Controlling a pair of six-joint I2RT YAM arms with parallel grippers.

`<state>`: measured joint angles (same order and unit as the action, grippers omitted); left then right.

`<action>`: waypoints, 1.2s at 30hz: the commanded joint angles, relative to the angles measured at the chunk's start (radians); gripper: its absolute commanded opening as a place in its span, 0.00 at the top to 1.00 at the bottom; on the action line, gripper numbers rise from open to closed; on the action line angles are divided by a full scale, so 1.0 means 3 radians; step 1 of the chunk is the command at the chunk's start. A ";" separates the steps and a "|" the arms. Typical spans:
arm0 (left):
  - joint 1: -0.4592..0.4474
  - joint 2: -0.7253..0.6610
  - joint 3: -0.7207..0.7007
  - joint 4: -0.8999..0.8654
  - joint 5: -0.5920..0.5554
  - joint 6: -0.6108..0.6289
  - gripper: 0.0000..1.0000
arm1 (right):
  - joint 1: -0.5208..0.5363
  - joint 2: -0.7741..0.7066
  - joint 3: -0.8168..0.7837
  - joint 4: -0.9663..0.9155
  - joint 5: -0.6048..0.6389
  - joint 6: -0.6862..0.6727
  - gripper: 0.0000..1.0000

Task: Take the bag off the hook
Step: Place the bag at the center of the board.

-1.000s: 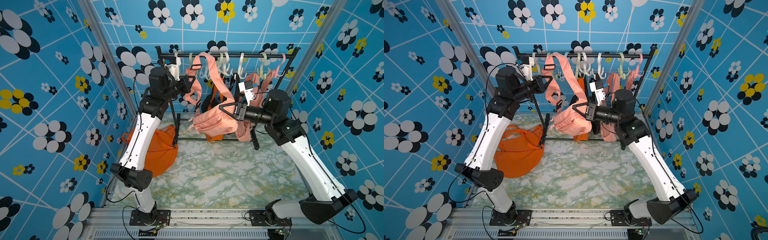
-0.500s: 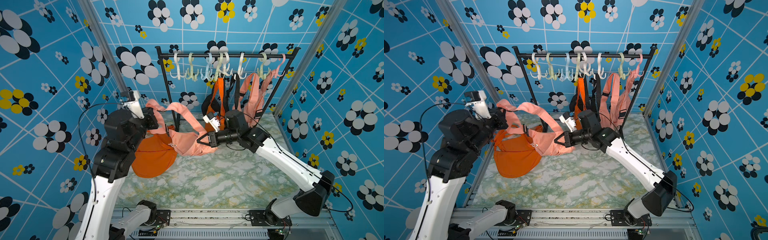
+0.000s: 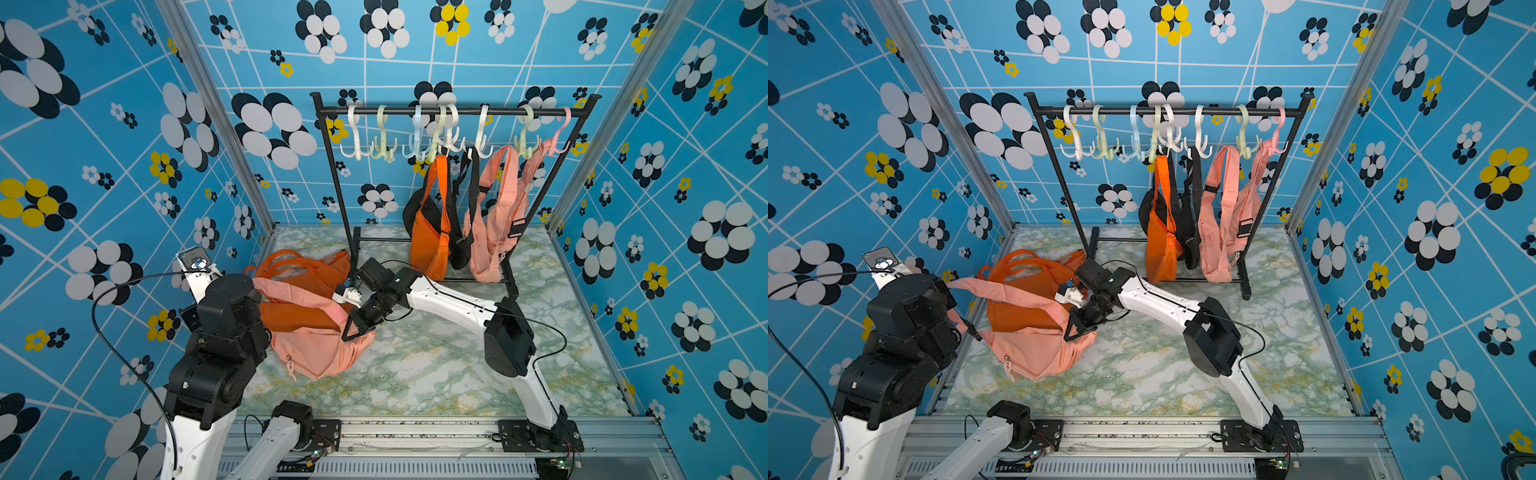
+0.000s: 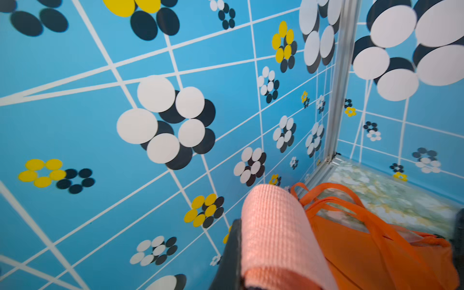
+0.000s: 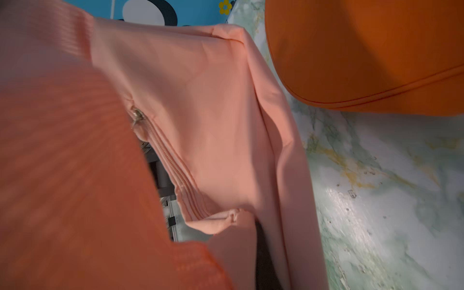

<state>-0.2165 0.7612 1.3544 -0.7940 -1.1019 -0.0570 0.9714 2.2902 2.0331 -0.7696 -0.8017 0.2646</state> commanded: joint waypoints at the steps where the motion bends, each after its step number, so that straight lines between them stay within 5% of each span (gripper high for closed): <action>1: 0.0070 -0.0004 -0.0104 0.0018 -0.0416 0.0142 0.97 | 0.0067 0.0464 0.0365 -0.0716 -0.0027 -0.0325 1.00; 9: 0.0301 -0.0061 -0.0146 0.0064 -0.0306 0.0191 0.96 | 0.0101 0.0685 0.0407 -0.0638 -0.0240 -0.0246 1.00; 14: 0.0425 -0.0076 -0.0298 0.0325 -0.0291 0.0432 0.94 | 0.0101 0.0593 0.0225 -0.0379 -0.0164 -0.0144 0.62; 22: 0.0710 -0.0082 -0.0643 0.0337 0.0292 0.0155 0.88 | 0.0101 0.0357 0.0014 0.0256 0.0022 0.0127 0.31; 23: 0.0742 -0.0056 -0.0672 0.0279 0.0340 0.0053 0.86 | 0.0100 0.0334 -0.0005 0.0294 0.0032 0.0137 0.16; 26: 0.0846 0.0022 -0.0716 0.0162 0.0598 -0.0203 0.72 | 0.0091 0.0226 -0.0094 0.0361 0.0047 0.0141 0.01; 30: 0.0920 0.0102 -0.0713 0.0088 0.0900 -0.0488 0.22 | 0.0011 -0.0017 -0.0360 0.0513 0.0055 0.0231 0.00; 34: 0.0926 0.0204 -0.0594 -0.0004 0.1035 -0.0630 0.00 | -0.0128 -0.0482 -0.0763 0.0704 -0.0071 0.0310 0.01; 36: 0.0926 0.0259 -0.0520 -0.0049 0.1143 -0.0677 0.01 | -0.0167 -0.0759 -0.0918 0.0652 -0.0053 0.0217 0.01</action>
<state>0.0532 0.8257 1.1545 -0.7853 -0.8234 -0.2016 0.9413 2.1799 1.7950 -0.5987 -0.8051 0.3340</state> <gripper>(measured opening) 0.988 0.994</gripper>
